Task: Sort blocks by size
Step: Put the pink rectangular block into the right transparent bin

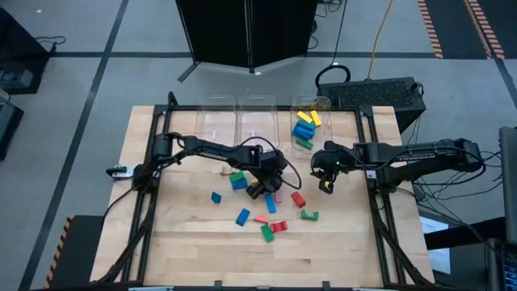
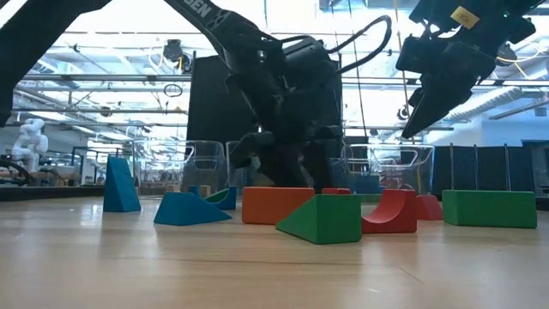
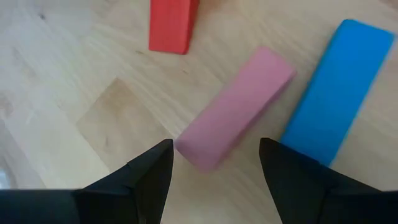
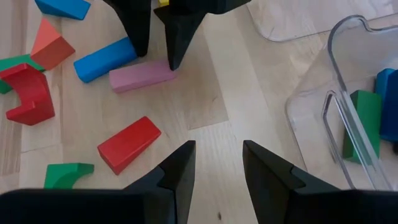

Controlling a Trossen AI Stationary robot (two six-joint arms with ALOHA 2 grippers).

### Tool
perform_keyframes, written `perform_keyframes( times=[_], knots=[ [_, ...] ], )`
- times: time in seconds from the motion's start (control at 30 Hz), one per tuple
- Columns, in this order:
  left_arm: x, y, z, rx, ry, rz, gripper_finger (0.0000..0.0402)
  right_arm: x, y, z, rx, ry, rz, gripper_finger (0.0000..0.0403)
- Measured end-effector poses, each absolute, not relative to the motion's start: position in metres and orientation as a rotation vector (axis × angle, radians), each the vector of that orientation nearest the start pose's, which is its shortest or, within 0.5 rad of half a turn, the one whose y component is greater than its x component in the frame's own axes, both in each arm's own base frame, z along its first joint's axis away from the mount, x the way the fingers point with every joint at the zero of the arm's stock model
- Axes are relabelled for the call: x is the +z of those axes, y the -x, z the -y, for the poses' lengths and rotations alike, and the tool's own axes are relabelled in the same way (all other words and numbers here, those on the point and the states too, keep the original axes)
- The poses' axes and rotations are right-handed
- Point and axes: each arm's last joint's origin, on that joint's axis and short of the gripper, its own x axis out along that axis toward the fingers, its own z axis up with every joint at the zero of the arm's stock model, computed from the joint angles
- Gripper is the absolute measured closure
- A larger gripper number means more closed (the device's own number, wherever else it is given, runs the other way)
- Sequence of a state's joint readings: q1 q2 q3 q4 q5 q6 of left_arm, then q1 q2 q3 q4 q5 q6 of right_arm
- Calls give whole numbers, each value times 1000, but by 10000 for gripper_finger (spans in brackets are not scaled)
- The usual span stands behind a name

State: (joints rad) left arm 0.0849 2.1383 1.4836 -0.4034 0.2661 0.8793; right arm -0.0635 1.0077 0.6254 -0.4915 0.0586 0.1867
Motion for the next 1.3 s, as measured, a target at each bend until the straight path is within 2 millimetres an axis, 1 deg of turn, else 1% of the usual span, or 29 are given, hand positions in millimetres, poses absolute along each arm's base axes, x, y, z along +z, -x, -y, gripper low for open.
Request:
perform_keyframes(
  times=[0.07,0.2,0.4,0.57,0.67,0.87,1.0,1.07,1.17,1.23,1.3],
  knots=[
    [141,-437,-29,-631,-591,-908,162,217,-190,14,-196,-178,-861,283],
    [141,-436,-29,-627,-568,-925,162,217,-191,14,-196,-178,-856,283],
    [144,-441,-30,-527,-505,-902,162,221,-195,14,-202,-208,-798,283],
    [146,-444,-29,-468,-423,-892,162,221,-195,14,-215,-239,-796,282],
    [148,-448,-30,-387,-378,-880,162,221,-195,12,-206,-235,-793,282],
    [148,-449,-33,-262,-447,-913,162,222,-196,3,-162,-218,-792,282],
    [147,-446,-33,-241,-442,-959,162,221,-198,-4,-147,-185,-789,282],
    [149,-443,-32,-233,-415,-979,162,216,-204,-6,-136,-146,-772,282],
    [148,-442,-30,-203,-390,-1007,162,200,-213,-11,-75,-61,-760,282],
    [148,-441,-30,-186,-396,-1017,162,191,-219,-13,-50,-28,-783,282],
    [148,-442,-28,-175,-403,-1016,162,186,-225,-13,-53,-8,-788,282]
  ],
)
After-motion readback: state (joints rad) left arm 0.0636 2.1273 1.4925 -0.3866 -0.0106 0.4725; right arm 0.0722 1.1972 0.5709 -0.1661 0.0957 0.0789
